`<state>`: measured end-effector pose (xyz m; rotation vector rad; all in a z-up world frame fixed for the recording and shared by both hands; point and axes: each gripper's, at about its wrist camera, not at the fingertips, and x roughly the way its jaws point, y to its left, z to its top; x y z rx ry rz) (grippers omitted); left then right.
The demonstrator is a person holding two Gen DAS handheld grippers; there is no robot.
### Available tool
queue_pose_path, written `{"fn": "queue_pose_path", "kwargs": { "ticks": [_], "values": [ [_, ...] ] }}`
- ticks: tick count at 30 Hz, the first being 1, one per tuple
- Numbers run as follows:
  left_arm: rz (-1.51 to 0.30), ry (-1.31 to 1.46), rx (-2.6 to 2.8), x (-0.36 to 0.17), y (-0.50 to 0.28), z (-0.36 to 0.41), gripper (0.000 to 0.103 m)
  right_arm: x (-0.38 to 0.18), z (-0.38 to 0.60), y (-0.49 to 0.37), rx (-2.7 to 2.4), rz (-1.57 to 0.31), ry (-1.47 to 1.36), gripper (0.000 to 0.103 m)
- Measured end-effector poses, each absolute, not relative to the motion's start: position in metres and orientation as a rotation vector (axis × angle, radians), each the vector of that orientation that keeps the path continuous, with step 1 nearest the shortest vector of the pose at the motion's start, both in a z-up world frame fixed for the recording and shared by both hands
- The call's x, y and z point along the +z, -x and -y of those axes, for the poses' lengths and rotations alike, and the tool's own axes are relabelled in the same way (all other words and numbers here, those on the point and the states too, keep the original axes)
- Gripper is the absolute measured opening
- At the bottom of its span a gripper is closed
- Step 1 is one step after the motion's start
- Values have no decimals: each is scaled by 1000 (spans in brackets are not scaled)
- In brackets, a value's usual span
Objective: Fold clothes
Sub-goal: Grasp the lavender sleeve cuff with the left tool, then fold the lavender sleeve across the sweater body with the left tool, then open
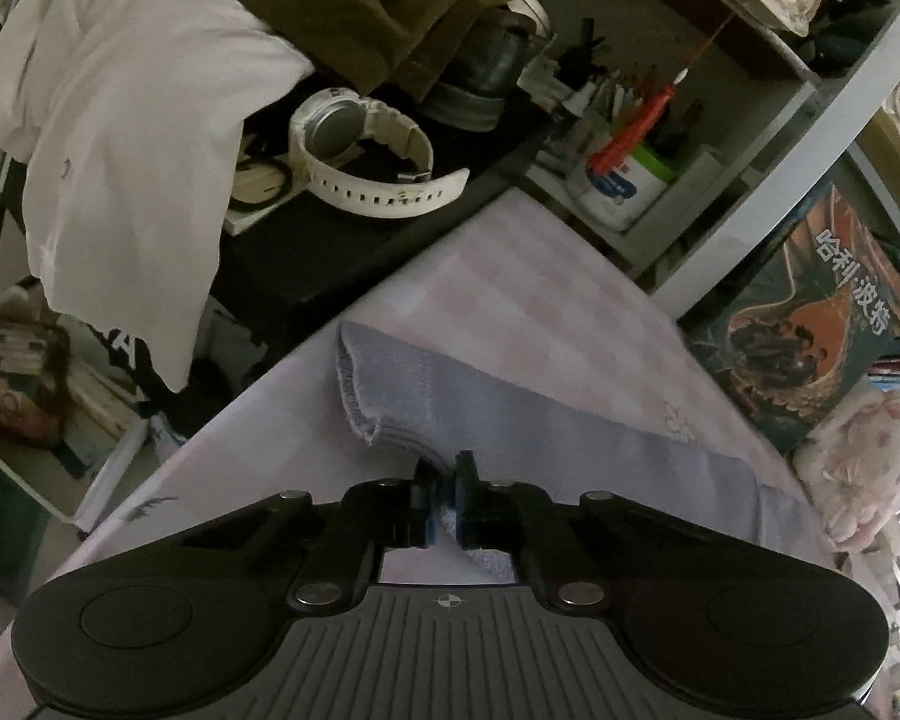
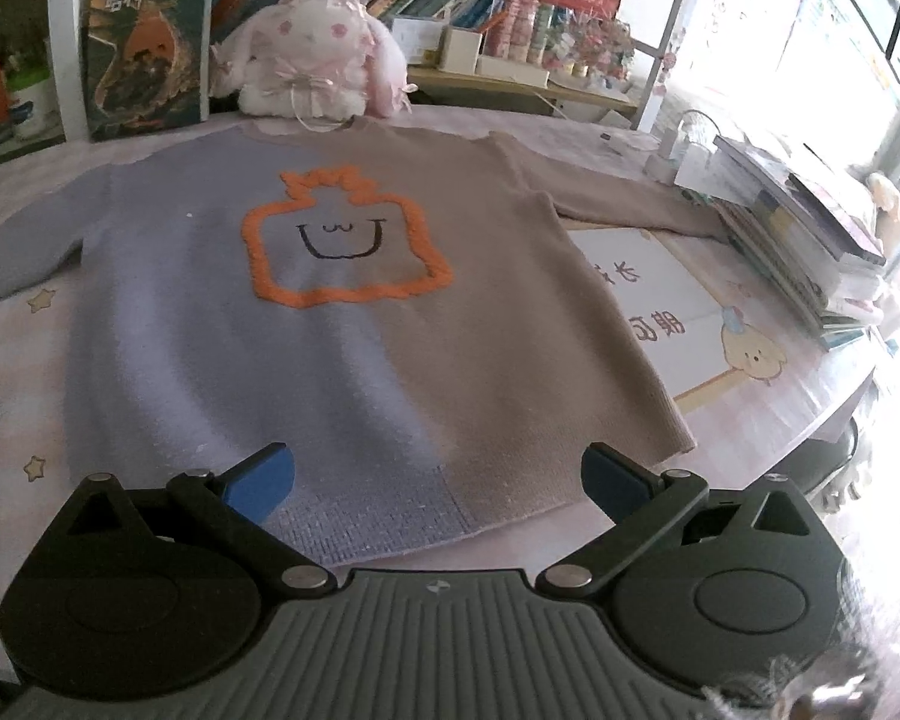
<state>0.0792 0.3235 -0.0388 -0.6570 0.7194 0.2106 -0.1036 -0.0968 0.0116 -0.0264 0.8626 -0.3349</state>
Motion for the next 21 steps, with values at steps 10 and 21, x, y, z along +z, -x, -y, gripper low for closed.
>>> {"fn": "queue_pose_path", "kwargs": {
  "ticks": [10, 21],
  "values": [
    [-559, 507, 118, 14, -71, -271, 3, 7, 132, 91, -319, -864, -6, 103],
    [-448, 313, -136, 79, -101, -75, 3, 3, 211, 56, -174, -821, 5, 103]
  ]
}}
